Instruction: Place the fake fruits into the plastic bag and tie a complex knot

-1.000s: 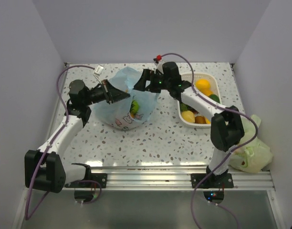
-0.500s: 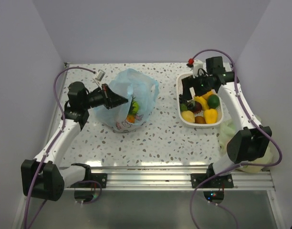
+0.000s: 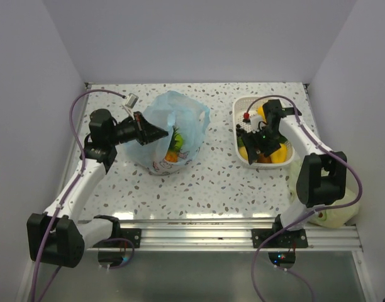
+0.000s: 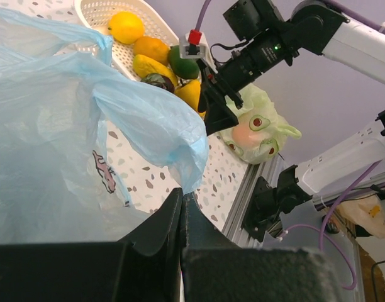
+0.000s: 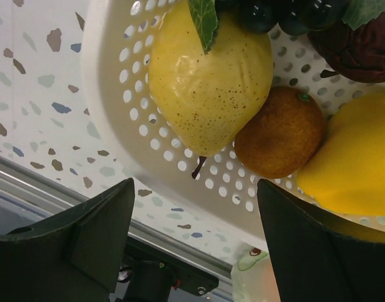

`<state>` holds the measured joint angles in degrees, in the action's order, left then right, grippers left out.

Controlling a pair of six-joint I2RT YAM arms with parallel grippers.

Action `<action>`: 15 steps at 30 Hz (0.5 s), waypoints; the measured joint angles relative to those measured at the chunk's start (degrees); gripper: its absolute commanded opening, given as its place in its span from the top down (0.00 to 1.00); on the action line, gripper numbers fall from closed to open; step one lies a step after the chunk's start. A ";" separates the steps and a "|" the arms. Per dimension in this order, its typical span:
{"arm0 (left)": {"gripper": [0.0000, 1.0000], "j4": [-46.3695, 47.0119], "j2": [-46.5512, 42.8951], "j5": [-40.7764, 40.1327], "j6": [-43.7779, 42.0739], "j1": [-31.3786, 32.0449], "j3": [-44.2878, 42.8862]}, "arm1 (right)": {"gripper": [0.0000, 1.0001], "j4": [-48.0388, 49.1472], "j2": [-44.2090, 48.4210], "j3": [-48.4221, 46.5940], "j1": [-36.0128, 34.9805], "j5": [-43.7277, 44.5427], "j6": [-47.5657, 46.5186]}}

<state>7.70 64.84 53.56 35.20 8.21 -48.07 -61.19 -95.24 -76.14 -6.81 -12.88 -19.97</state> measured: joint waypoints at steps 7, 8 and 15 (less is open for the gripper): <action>1.00 -0.11 -0.17 -0.02 -0.52 0.00 0.00 | 0.16 1.90 -1.70 0.68 0.04 -0.24 4.39; 1.00 -0.11 -0.17 -0.02 -0.55 0.00 0.00 | 0.17 2.05 -1.84 0.61 0.07 -0.35 5.11; 1.00 -0.11 -0.17 -0.02 -0.57 0.00 0.00 | 0.17 3.78 -1.92 -0.26 0.09 -1.14 9.11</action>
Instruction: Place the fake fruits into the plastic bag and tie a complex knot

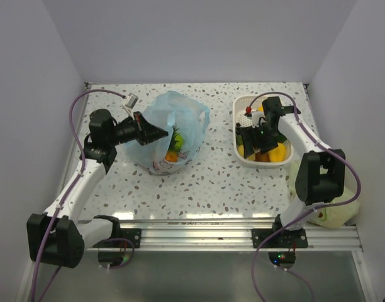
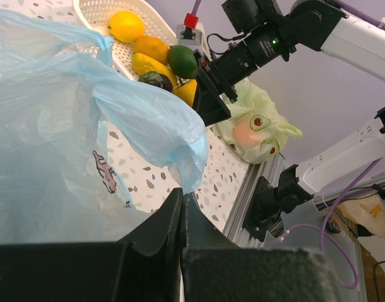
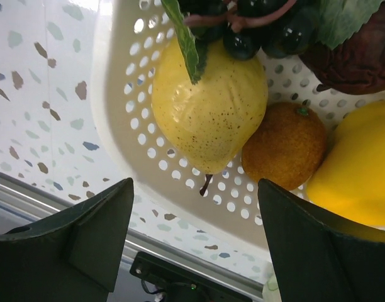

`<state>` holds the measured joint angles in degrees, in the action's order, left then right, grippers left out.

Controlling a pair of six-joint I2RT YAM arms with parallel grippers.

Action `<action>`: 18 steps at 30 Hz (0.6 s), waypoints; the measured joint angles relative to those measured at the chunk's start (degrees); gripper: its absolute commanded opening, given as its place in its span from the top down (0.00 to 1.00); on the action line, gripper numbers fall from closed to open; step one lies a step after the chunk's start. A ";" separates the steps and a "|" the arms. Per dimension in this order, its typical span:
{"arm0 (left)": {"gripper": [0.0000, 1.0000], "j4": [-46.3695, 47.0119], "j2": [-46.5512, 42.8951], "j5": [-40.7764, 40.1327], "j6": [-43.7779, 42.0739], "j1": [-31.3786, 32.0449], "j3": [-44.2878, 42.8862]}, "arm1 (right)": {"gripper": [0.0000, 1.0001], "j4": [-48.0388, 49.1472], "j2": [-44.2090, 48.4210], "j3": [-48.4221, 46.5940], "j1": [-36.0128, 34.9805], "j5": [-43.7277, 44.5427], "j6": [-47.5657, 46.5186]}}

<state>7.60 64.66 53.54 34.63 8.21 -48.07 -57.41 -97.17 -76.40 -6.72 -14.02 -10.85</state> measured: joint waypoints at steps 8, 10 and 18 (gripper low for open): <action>1.00 0.00 0.02 0.00 0.02 0.00 0.00 | 0.11 1.07 0.00 -3.04 0.09 -3.28 3.63; 1.00 0.02 0.04 0.02 0.04 0.00 0.00 | 0.12 1.73 -0.09 -3.06 0.11 -3.26 4.94; 1.00 0.04 0.15 0.02 0.04 0.00 0.00 | 0.15 8.33 -2.56 -0.81 0.15 1.27 10.14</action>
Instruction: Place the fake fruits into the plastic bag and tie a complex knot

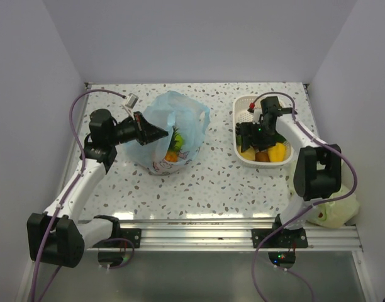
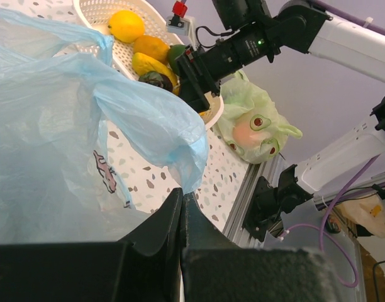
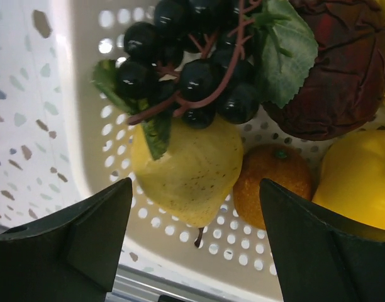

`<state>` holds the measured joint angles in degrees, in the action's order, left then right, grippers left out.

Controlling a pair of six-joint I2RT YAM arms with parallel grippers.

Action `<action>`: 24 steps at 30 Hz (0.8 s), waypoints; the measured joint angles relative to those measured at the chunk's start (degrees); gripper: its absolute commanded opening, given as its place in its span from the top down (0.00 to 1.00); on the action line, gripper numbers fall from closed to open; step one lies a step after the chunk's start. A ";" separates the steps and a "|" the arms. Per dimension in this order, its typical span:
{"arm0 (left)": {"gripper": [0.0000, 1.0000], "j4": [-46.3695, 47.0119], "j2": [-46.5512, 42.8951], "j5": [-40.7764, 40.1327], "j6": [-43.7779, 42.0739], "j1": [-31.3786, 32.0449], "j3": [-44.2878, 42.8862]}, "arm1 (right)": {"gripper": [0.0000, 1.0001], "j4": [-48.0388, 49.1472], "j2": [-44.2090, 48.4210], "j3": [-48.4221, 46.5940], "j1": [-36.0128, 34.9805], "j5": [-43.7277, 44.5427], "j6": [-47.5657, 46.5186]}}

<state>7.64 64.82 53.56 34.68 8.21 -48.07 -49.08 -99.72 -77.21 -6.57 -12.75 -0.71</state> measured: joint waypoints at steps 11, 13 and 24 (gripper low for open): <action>1.00 0.11 0.42 0.00 0.00 0.00 0.00 | 0.20 6.64 -3.48 5.22 0.00 5.01 2.58; 1.00 0.33 0.76 0.00 0.02 0.00 0.00 | 0.27 6.88 -3.52 5.46 -0.02 5.53 2.36; 1.00 0.42 1.25 0.04 0.11 0.00 0.00 | 0.57 0.20 -0.98 0.74 0.00 4.22 0.13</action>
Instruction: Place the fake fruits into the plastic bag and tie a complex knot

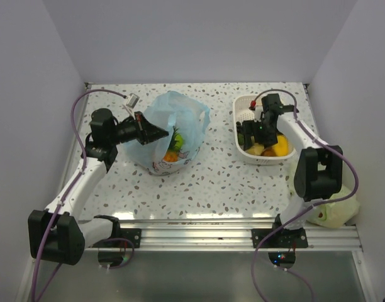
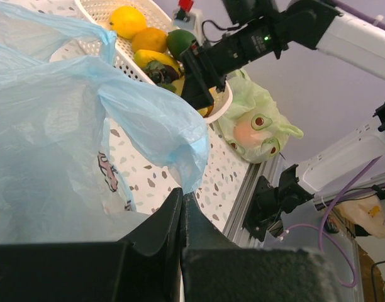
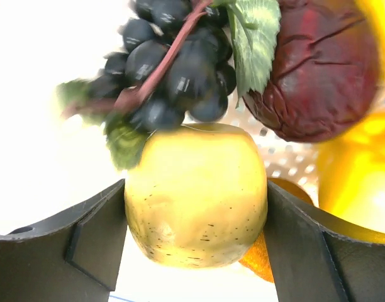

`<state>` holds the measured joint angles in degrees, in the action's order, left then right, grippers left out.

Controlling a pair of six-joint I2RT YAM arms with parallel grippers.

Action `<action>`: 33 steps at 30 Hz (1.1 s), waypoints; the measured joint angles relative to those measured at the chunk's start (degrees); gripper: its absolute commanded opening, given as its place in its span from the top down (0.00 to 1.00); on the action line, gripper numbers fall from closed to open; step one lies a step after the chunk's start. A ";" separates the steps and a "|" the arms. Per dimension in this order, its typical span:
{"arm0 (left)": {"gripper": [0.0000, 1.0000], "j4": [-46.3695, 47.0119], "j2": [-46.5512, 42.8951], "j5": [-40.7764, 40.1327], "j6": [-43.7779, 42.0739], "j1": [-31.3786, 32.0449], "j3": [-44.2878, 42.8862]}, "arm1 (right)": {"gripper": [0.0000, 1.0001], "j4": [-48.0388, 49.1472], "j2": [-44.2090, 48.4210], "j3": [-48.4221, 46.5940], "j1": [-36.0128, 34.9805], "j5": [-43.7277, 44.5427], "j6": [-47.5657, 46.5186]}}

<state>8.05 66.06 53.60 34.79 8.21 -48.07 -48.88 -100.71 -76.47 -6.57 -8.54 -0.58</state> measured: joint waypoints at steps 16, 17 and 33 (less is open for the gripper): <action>1.00 0.74 -0.04 2.01 1.05 0.00 0.00 | 0.71 4.04 6.43 -12.50 -3.56 -6.34 1.22; 1.00 0.63 -0.07 2.01 0.96 0.00 0.00 | 0.71 3.69 5.66 -12.31 -3.58 -5.86 1.22; 1.00 7.85 -0.15 5.07 8.98 0.00 0.09 | 0.71 32.68 3.43 -5.27 -18.18 -17.99 25.00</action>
<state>15.90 65.91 58.67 43.77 8.21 -47.99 -16.21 -97.27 -81.73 -24.75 -26.52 24.43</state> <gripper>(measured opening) 0.017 0.785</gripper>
